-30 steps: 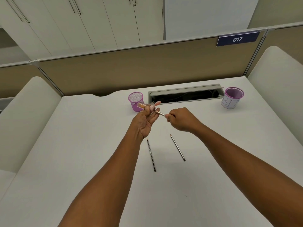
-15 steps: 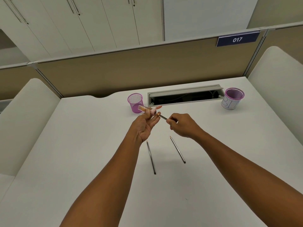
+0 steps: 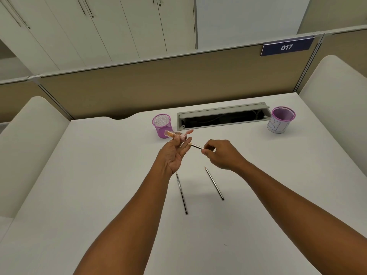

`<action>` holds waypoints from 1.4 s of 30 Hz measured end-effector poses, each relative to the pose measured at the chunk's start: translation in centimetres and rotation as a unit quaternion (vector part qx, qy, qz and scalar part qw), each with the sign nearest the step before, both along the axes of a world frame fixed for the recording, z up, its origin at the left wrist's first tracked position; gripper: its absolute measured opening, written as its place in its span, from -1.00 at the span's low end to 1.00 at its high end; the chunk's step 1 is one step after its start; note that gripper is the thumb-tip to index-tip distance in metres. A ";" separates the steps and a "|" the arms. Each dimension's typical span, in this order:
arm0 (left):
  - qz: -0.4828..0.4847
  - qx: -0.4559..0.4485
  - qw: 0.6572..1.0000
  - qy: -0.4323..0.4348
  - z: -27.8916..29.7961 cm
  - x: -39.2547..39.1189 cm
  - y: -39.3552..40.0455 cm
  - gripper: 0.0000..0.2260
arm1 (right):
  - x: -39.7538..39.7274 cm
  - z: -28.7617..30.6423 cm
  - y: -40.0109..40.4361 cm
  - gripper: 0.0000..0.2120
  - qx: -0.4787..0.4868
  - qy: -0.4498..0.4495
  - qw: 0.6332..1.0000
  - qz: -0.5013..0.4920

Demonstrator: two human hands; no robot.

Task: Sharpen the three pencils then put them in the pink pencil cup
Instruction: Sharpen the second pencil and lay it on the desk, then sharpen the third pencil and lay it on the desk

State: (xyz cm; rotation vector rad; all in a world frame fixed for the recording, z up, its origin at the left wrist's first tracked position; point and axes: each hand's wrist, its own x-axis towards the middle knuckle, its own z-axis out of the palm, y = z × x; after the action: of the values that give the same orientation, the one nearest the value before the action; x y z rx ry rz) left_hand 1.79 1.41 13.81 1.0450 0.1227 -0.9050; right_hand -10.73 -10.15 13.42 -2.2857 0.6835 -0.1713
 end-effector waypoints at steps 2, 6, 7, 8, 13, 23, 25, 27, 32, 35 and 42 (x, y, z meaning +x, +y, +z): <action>0.006 -0.007 1.000 0.004 -0.3 0.4 0.1 -0.83 | -0.4 -0.9 -0.5 -0.82 0.003 0.000 1.000 -0.008; 0.000 -0.026 0.999 0.023 -1.2 0.6 0.4 -0.82 | -1.4 -3.5 -1.6 -0.86 0.040 0.032 0.997 -0.057; 0.000 -0.031 0.999 0.034 -1.5 0.6 0.6 -0.83 | -1.7 -4.2 -1.9 -0.86 0.060 0.040 0.995 -0.074; 0.003 -0.035 0.998 0.048 -1.8 0.6 0.7 -0.83 | -2.0 -5.0 -2.1 -0.86 0.075 0.050 0.992 -0.090; 0.021 -0.033 0.995 0.089 -2.9 0.7 1.0 -0.84 | -3.2 -8.8 -3.1 -0.88 0.089 0.102 0.980 -0.149; 0.011 -0.018 0.994 0.104 -5.0 0.7 1.0 -0.82 | -2.9 -13.1 -2.8 -0.93 0.100 0.156 0.966 -0.183; 0.012 -0.015 0.994 0.107 -5.3 0.8 1.0 -0.83 | -2.7 -13.4 -2.7 -0.96 0.091 0.163 0.966 -0.177; 0.014 -0.012 0.994 0.111 -5.6 0.9 0.9 -0.83 | -2.3 -13.9 -2.6 -0.95 0.076 0.173 0.967 -0.168; 0.011 -0.004 0.992 0.123 -6.7 1.3 0.7 -0.81 | -1.9 -14.9 -2.6 -0.92 0.046 0.203 0.967 -0.147; 0.006 -0.008 0.992 0.128 -7.1 1.6 0.6 -0.82 | -1.8 -15.2 -2.5 -0.86 0.034 0.211 0.966 -0.143; 0.005 -0.006 0.991 0.134 -7.8 2.1 0.2 -0.82 | -1.2 -15.7 -2.4 -0.92 0.020 0.219 0.964 -0.150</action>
State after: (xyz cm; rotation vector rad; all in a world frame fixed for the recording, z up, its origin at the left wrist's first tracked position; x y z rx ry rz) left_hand 3.93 1.66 5.97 0.9065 0.3455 -1.0320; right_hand -11.89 -12.58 -2.29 -2.1857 1.2486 0.2134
